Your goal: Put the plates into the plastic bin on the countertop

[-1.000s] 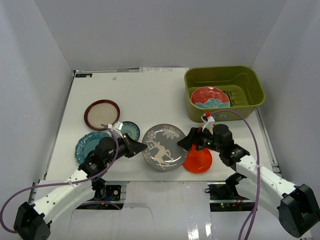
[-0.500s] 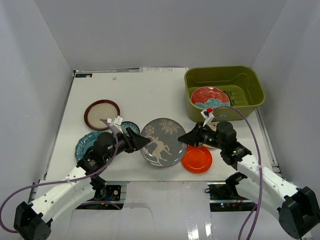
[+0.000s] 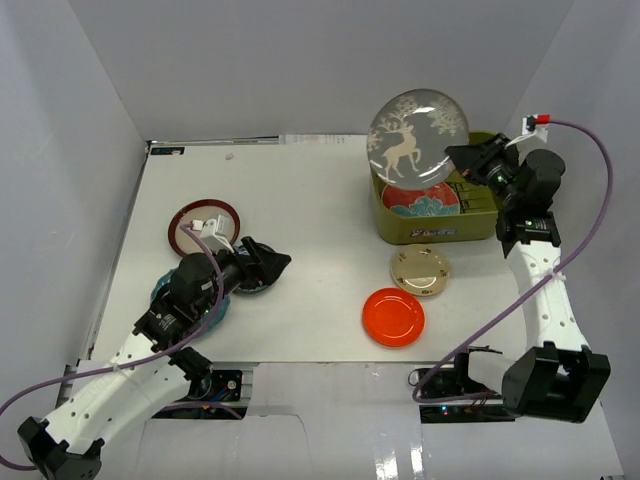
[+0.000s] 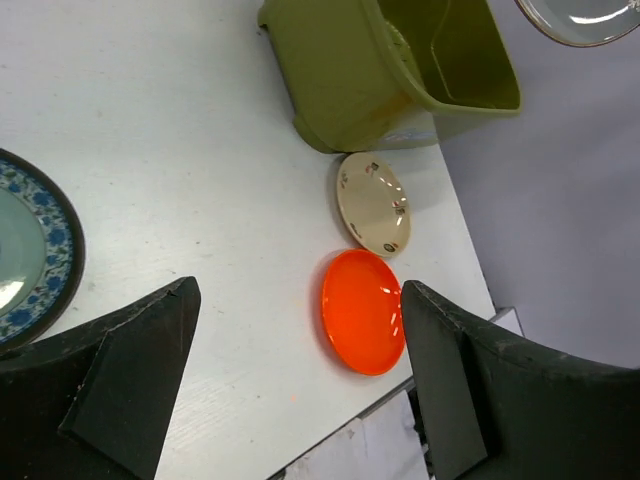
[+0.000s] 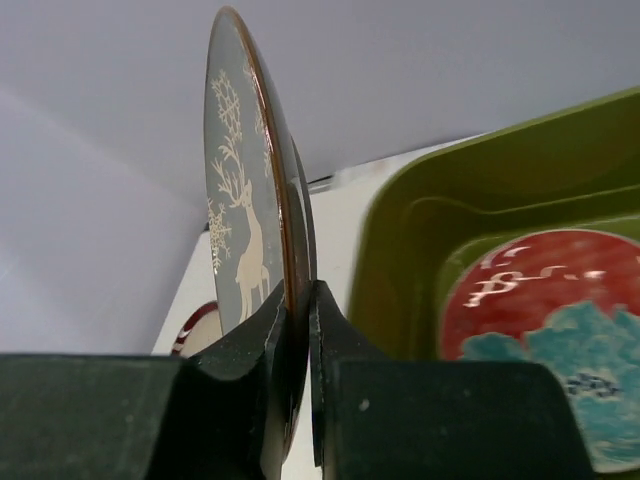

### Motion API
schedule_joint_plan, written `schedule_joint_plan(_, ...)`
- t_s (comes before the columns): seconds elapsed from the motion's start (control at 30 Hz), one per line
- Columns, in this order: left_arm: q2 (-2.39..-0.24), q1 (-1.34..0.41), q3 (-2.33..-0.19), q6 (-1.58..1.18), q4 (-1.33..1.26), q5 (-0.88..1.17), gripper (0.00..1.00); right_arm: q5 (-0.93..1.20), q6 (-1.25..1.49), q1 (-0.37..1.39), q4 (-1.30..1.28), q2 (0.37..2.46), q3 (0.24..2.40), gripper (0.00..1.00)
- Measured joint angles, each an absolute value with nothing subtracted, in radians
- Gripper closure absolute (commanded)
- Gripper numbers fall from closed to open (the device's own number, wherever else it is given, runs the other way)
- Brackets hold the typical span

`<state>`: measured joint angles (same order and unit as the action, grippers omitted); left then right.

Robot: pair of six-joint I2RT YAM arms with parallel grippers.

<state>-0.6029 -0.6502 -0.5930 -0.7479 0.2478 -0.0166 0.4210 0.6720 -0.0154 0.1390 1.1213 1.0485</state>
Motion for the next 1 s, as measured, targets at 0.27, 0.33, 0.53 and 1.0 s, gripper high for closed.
schedule_joint_plan(0.27, -0.582, -0.650, -0.582, -0.674, 0.305, -0.089, 0.07, 0.299, 0.594, -0.157, 0.044, 1.323, 1.070, 0.92)
schedule_joint_plan(0.33, -0.582, -0.650, -0.583, -0.658, 0.313, -0.105, 0.07, 0.285, 0.572, -0.157, 0.004, 1.370, 1.070, 0.92)
schedule_joint_plan(0.53, -0.609, -0.650, -0.602, -0.634, 0.323, -0.130, 0.07, 0.260, 0.537, -0.157, -0.042, 1.463, 1.072, 0.92)
schedule_joint_plan(1.0, -0.944, -0.645, -0.810, -0.655, 0.317, -0.338, 0.02, 0.165, 0.506, -0.110, -0.065, 1.567, 1.105, 0.38)
